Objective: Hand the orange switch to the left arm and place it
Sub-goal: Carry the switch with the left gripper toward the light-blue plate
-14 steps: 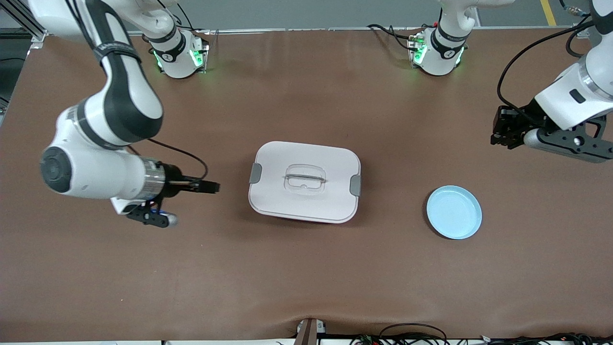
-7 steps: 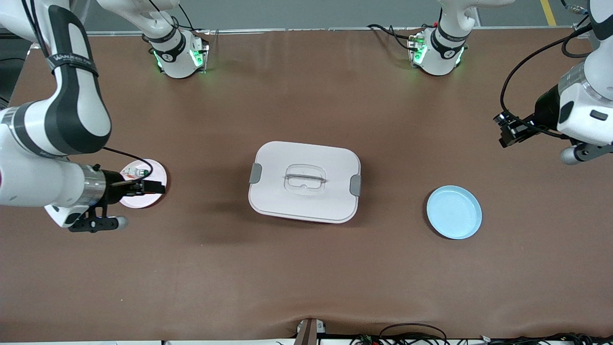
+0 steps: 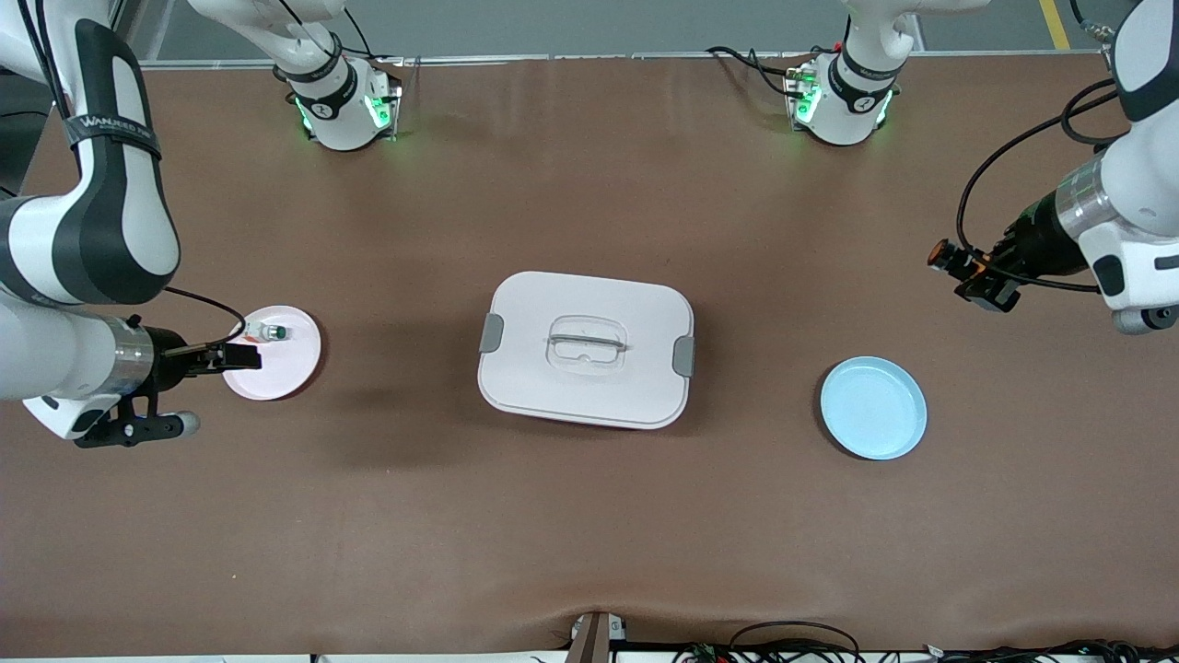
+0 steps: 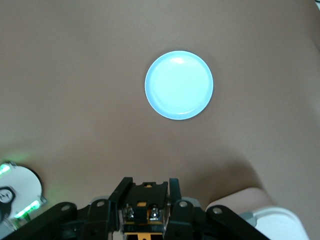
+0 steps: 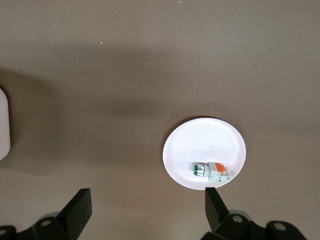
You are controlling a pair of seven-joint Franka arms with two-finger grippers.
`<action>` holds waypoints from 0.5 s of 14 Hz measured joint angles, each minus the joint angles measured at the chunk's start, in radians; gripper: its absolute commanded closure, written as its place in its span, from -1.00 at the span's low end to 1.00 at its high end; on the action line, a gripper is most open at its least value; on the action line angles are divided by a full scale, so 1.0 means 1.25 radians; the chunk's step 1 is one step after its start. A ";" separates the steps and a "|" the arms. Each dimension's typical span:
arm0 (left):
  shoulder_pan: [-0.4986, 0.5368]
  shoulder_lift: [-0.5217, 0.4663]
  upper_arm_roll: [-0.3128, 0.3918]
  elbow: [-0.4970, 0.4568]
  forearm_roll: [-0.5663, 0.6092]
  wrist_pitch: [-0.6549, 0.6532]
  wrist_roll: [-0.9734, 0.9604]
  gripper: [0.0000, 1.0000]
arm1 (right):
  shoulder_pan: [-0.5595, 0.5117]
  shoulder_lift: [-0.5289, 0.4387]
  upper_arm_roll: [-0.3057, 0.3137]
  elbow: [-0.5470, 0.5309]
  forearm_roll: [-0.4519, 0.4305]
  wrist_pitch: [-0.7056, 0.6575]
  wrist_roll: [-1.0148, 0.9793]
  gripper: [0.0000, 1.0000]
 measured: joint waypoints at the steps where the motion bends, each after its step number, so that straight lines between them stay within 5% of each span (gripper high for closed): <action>1: 0.004 0.004 0.002 -0.014 0.001 0.029 -0.033 1.00 | 0.000 -0.008 0.000 0.001 -0.003 -0.019 -0.002 -1.00; 7: 0.034 -0.010 0.004 -0.198 0.003 0.245 -0.149 1.00 | 0.000 -0.058 0.003 0.005 -0.006 -0.079 -0.002 -1.00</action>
